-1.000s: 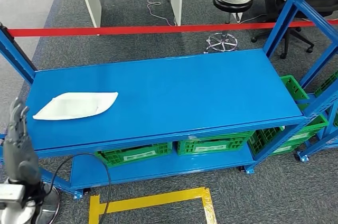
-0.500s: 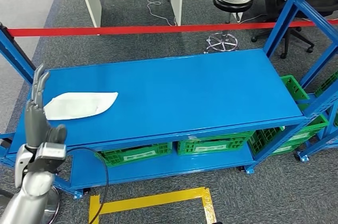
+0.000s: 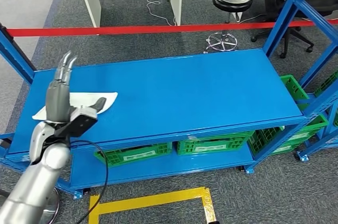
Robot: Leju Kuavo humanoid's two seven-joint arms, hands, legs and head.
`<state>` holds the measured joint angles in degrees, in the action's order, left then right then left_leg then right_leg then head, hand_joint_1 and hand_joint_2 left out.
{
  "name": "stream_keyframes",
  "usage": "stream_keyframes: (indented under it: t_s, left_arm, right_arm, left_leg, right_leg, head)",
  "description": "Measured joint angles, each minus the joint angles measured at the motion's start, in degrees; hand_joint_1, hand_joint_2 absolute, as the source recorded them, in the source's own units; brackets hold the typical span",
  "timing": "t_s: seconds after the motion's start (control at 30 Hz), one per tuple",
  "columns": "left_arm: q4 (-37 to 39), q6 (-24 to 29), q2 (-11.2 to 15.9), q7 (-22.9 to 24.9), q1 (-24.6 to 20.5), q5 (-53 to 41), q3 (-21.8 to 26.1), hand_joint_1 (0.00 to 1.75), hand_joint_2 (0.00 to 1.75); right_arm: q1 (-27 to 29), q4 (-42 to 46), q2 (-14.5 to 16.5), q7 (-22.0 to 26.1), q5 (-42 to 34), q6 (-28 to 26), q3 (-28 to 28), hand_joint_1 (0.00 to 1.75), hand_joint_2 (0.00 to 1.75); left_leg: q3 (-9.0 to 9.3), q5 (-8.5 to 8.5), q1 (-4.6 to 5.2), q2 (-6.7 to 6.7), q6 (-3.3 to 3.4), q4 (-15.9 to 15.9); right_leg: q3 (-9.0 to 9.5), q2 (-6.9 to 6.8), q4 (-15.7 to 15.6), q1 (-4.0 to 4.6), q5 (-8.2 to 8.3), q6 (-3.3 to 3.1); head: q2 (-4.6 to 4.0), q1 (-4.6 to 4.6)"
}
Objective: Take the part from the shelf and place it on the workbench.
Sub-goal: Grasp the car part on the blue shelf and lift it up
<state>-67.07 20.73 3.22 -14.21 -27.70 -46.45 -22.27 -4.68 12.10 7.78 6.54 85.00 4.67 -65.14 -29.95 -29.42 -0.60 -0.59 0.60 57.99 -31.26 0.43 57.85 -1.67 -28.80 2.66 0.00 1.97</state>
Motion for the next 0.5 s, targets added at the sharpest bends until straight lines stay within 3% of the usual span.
stream_keyframes:
  t_s: [0.2,0.5]
  left_arm:
    - [14.5,0.5,-0.8,3.2,-7.9,-9.8,-4.9,0.0,1.75]
    - [28.2,-1.7,-1.8,6.2,-11.9,-14.7,-8.9,0.0,1.75]
  right_arm:
    - [-0.2,-0.2,0.0,-1.2,0.0,-0.8,2.4,0.0,0.0]
    - [-0.1,-0.2,0.0,-2.1,0.0,-1.1,4.1,0.0,0.0]
  left_leg:
    - [0.0,0.01,0.0,0.02,0.0,0.0]
    - [-0.01,0.01,0.0,0.02,0.0,0.0]
  right_leg:
    - [0.01,0.06,0.0,0.0,0.05,-0.01]
    - [-0.01,0.06,0.0,0.0,0.04,-0.01]
  head:
    - [0.0,0.01]
    - [0.0,0.0]
